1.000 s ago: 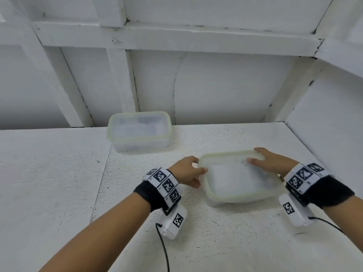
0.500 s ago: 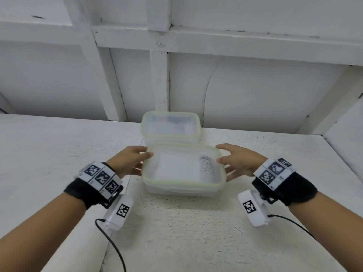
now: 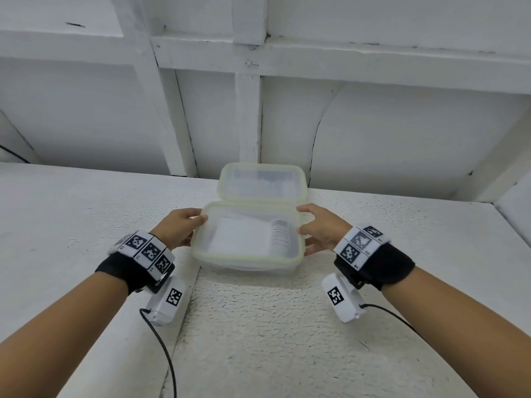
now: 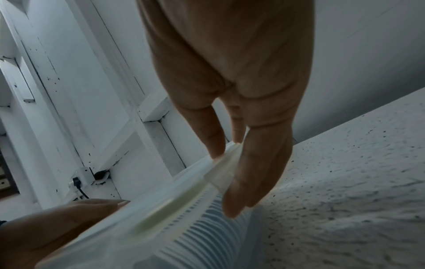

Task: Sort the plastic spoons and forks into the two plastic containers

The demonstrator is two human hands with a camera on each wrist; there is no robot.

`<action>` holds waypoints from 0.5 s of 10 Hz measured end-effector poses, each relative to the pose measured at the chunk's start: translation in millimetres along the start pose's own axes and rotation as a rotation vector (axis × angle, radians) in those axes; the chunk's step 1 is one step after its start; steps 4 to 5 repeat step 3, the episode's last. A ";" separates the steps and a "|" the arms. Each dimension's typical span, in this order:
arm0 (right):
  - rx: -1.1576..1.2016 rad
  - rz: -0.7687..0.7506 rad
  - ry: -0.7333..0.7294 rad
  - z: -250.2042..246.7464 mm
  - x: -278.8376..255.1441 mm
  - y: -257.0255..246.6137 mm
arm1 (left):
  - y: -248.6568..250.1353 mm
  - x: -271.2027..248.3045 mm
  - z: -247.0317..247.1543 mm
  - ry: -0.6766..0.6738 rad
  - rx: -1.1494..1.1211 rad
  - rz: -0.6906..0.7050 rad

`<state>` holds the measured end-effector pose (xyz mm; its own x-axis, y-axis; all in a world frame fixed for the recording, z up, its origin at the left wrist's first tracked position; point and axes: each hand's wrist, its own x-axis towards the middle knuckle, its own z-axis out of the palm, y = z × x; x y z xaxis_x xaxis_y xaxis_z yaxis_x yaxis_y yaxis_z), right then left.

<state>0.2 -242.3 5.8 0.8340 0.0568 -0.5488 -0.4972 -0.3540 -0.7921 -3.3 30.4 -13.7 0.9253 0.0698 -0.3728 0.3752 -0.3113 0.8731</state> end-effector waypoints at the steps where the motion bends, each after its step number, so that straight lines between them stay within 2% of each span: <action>1: -0.009 0.008 -0.013 0.4 -0.9 -0.4 | -2.0 -0.4 -1.8 -0.014 0.015 -0.006; 2: -0.024 -0.007 -0.024 0.7 -6.2 -1.4 | -3.0 2.7 -0.6 -0.006 0.021 -0.015; 3: -0.118 -0.045 0.021 -3.5 -15.9 8.5 | -2.6 0.0 2.3 0.097 0.159 0.016; 5: -0.118 -0.045 0.021 -3.5 -15.9 8.5 | -2.6 0.0 2.3 0.097 0.159 0.016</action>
